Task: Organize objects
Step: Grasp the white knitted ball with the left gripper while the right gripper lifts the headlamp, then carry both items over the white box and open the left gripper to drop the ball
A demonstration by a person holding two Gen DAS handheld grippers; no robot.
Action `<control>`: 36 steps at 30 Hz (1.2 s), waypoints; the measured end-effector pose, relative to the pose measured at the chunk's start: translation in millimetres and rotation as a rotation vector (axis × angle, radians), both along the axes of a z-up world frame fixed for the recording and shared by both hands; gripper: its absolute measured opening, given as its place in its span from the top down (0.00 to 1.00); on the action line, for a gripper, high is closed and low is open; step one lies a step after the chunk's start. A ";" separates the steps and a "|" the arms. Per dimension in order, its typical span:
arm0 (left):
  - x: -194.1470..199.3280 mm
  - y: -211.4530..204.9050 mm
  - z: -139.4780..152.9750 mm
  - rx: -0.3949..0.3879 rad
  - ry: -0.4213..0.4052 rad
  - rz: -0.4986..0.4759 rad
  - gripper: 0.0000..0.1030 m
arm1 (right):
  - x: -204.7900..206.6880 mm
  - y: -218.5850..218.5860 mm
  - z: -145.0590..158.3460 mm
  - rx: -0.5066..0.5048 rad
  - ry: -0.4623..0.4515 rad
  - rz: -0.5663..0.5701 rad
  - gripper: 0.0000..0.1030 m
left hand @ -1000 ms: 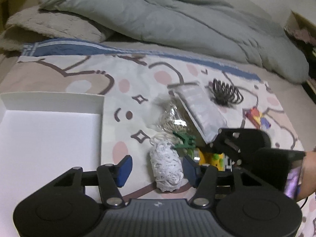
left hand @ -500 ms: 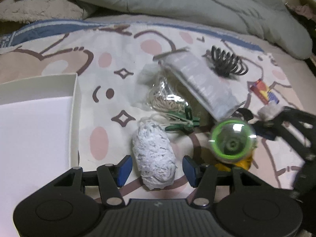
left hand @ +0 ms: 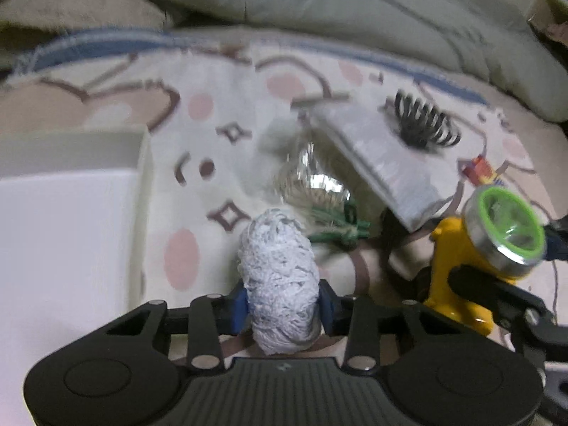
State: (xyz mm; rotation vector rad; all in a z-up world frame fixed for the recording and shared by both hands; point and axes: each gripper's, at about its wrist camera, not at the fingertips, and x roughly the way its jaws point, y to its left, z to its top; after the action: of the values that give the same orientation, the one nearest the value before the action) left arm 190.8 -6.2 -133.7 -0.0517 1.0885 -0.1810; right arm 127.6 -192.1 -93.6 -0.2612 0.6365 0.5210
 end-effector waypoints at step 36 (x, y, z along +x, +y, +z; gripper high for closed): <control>-156.7 14.3 125.2 -0.044 -0.334 -0.087 0.60 | -103.6 -46.5 129.3 0.493 0.045 -0.349 0.57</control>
State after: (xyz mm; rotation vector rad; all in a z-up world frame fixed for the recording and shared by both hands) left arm 34.1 8.1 -8.5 -0.0130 0.7540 -0.2818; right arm 24.0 -238.5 35.6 0.3235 0.5621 0.3326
